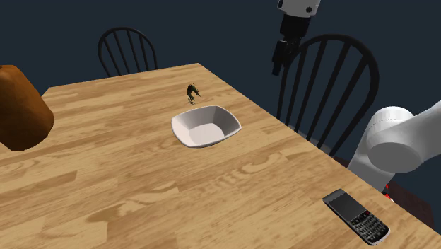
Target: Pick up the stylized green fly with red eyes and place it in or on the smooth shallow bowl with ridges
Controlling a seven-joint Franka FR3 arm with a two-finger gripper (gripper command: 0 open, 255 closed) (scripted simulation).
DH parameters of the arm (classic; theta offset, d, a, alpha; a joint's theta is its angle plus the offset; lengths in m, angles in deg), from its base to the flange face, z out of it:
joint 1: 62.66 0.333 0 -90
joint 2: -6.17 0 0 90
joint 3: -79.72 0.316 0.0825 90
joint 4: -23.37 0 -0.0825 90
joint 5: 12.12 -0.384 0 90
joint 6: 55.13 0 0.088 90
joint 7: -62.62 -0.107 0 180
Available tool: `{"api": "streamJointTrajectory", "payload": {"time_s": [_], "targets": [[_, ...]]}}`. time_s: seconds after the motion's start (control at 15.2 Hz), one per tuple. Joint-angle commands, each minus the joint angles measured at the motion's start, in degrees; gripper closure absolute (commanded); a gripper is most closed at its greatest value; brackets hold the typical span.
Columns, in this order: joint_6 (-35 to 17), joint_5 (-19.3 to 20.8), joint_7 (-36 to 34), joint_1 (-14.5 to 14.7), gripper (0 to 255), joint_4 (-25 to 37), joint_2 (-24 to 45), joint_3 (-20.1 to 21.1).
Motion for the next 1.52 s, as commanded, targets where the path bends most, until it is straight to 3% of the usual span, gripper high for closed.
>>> {"api": "streamJointTrajectory", "payload": {"time_s": [0.0,0.73,1.45], "targets": [[0.0,0.0,0.0,0.0,0,0.0,0.0,0.0],[-8.6,-2.6,1.6,1.4,0,15.1,24.7,0.4],[-8.3,-4.5,2.8,2.7,0,40.3,50.6,1.4]]}}
